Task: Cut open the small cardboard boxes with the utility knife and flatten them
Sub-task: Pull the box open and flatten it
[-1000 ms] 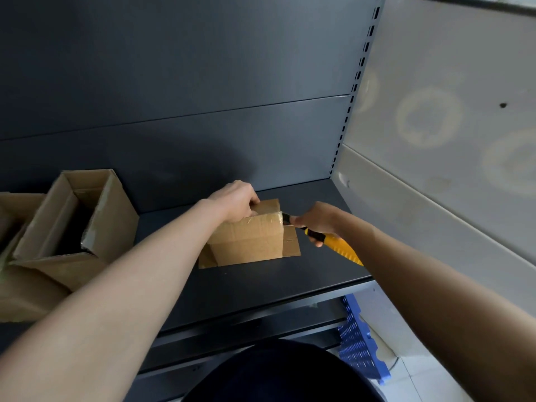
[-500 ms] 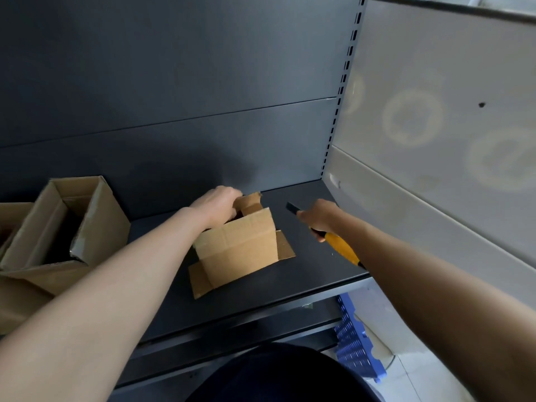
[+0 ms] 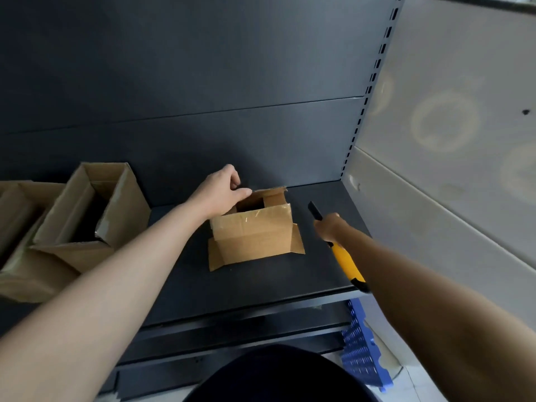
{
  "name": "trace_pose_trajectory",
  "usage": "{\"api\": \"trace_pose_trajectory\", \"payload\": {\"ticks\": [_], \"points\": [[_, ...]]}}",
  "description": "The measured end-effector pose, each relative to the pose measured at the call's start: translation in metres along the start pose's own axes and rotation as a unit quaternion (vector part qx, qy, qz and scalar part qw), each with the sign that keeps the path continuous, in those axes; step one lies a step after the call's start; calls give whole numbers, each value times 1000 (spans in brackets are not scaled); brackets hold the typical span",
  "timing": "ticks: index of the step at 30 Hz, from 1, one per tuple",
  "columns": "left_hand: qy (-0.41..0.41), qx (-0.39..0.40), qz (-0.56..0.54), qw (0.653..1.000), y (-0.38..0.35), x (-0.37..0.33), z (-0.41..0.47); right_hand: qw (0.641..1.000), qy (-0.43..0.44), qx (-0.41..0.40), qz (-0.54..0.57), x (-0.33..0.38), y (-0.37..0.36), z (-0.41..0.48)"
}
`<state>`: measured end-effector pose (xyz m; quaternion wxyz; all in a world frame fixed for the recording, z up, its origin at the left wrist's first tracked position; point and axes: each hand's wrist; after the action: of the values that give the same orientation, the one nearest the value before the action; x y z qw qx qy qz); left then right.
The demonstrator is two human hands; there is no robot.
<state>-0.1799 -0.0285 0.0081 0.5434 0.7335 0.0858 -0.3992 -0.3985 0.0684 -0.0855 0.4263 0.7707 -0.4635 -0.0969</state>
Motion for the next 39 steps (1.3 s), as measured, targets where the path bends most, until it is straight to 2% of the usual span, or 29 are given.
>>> {"api": "trace_pose_trajectory", "payload": {"ticks": [2, 4, 8, 10, 13, 16, 18, 20, 22, 23, 25, 26, 28, 30, 31, 33, 35, 39], "points": [[-14, -5, -2, 1000, 0, 1, -8, 1000, -2, -18, 21, 0, -11, 8], [-12, 28, 12, 999, -1, 0, -17, 999, 7, -31, 43, 3, -17, 12], [-31, 69, 113, 991, -6, 4, -28, 998, 38, -40, 35, 7, -24, 18], [-29, 79, 119, 989, -7, 6, -32, 997, 53, -48, 41, 7, -27, 21], [-37, 76, 102, 991, -6, 6, -36, 995, 65, -64, 37, 7, -29, 21], [-55, 65, 111, 990, -1, 4, -36, 990, 59, -125, -29, 12, -18, 20], [-66, 63, 122, 988, 2, 3, -36, 983, 112, -143, 18, 24, -3, 13], [-80, 60, 131, 986, 3, 3, -36, 963, 202, -129, 126, 38, 13, 0], [-101, 54, 147, 982, 3, 3, -35, 942, 261, -69, 200, 53, 28, -20], [-112, 47, 157, 980, 3, 4, -35, 942, 279, -32, 182, 61, 34, -29], [-133, 27, 170, 976, 3, 6, -34, 952, 296, 21, 74, 75, 41, -43], [-145, 17, 176, 974, 3, 7, -34, 956, 293, 23, 10, 81, 42, -47], [-167, 0, 183, 969, 1, 9, -33, 962, 254, -35, -98, 89, 40, -50], [-183, -17, 175, 967, -1, 12, -32, 963, 191, -114, -152, 92, 35, -55], [-188, -24, 170, 967, -1, 13, -32, 964, 167, -128, -165, 93, 33, -58], [-192, -27, 166, 967, -3, 17, -32, 973, 138, -102, -157, 96, 30, -61], [-176, -20, 134, 975, -5, 21, -32, 986, 117, -60, -102, 98, 30, -66], [-91, -5, 24, 996, -2, 28, -29, 995, 103, -7, -6, 102, 35, -73]]}}
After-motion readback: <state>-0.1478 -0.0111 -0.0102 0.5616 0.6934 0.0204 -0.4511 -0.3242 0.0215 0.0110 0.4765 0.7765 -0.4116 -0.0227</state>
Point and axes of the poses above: each hand's wrist, its own z-axis towards the middle knuckle, its own y-axis out of the back of the hand, x = y × z, and after that the axes turned 11 degrees about -z, right-handed
